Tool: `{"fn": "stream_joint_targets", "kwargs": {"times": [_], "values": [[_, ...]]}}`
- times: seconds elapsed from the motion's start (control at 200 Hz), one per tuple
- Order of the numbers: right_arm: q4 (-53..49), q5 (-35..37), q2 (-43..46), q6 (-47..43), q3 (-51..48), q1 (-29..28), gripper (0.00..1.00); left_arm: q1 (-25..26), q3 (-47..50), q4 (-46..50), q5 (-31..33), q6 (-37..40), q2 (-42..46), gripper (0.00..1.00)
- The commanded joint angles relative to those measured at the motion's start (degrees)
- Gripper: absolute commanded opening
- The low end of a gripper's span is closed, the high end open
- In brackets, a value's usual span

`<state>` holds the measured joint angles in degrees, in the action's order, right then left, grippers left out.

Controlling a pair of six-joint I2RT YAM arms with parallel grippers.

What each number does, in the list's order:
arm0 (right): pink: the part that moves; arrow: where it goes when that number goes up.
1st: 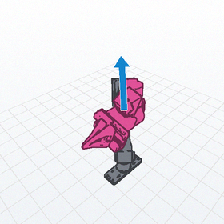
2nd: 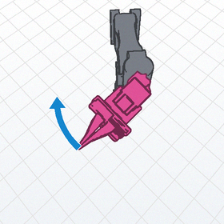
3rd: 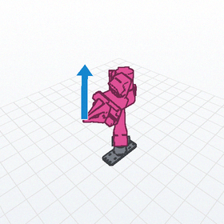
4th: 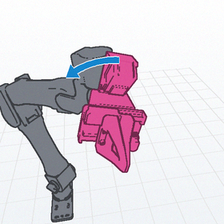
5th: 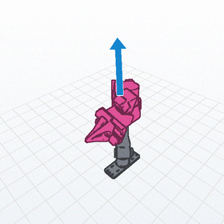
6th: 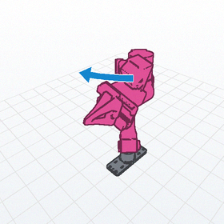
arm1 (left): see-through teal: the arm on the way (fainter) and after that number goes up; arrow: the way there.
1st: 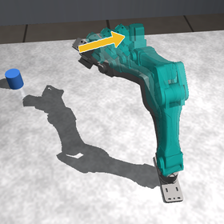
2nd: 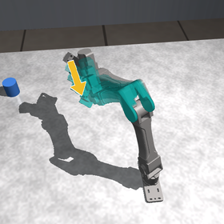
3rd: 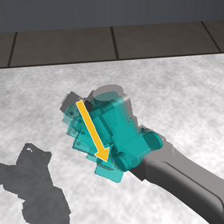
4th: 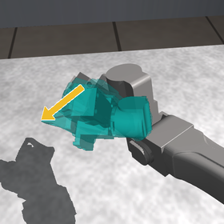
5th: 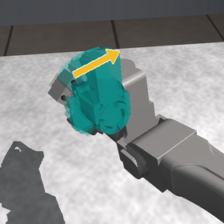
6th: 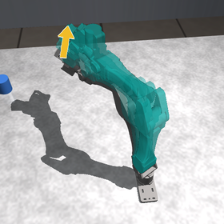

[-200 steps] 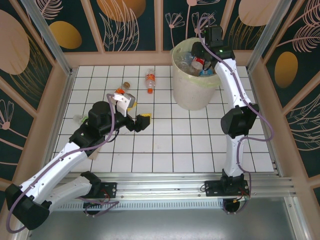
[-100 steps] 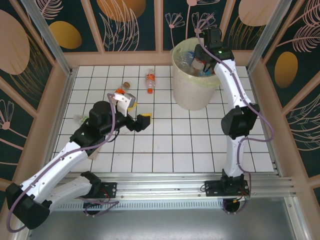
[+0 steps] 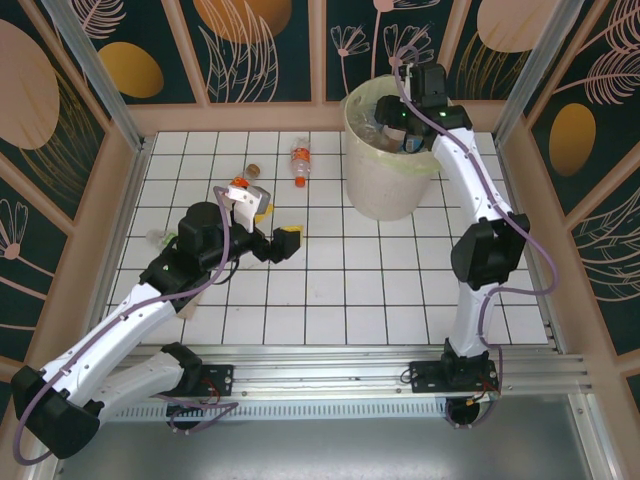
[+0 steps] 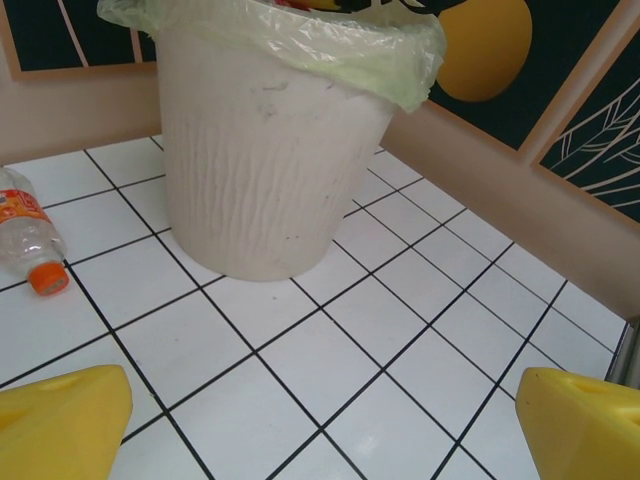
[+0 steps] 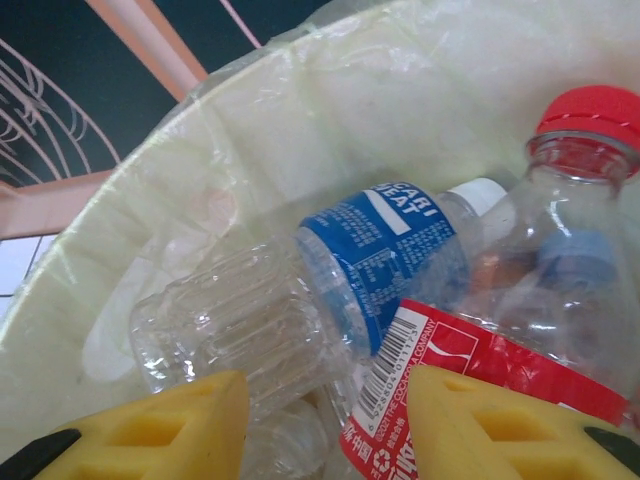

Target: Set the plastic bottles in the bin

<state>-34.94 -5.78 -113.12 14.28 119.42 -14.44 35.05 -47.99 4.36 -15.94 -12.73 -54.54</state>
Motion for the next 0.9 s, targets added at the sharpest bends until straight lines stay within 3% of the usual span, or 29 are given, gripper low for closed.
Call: {"fn": "stream_joint_targets", "kwargs": {"times": [0.0, 0.415, 0.746, 0.896], "values": [[-1.4, -3.6, 1.5, 2.9, -3.7, 0.9, 0.48, 0.2, 0.0, 0.1, 0.8, -1.0, 0.3, 0.99], [5.9, -10.8, 9.7, 1.5, -4.7, 1.8, 0.49, 0.3, -2.6, 1.4, 10.2, -1.6, -1.9, 0.99], [13.2, -13.2, 28.3, 0.2, -25.1, 1.4, 0.51, -0.1, -11.2, 5.3, 23.6, -0.2, -15.8, 0.99], [17.5, -14.2, 39.5, 1.7, -38.2, 0.0, 0.53, -2.2, -18.0, 7.4, 24.0, -3.1, -24.9, 0.99]]}}
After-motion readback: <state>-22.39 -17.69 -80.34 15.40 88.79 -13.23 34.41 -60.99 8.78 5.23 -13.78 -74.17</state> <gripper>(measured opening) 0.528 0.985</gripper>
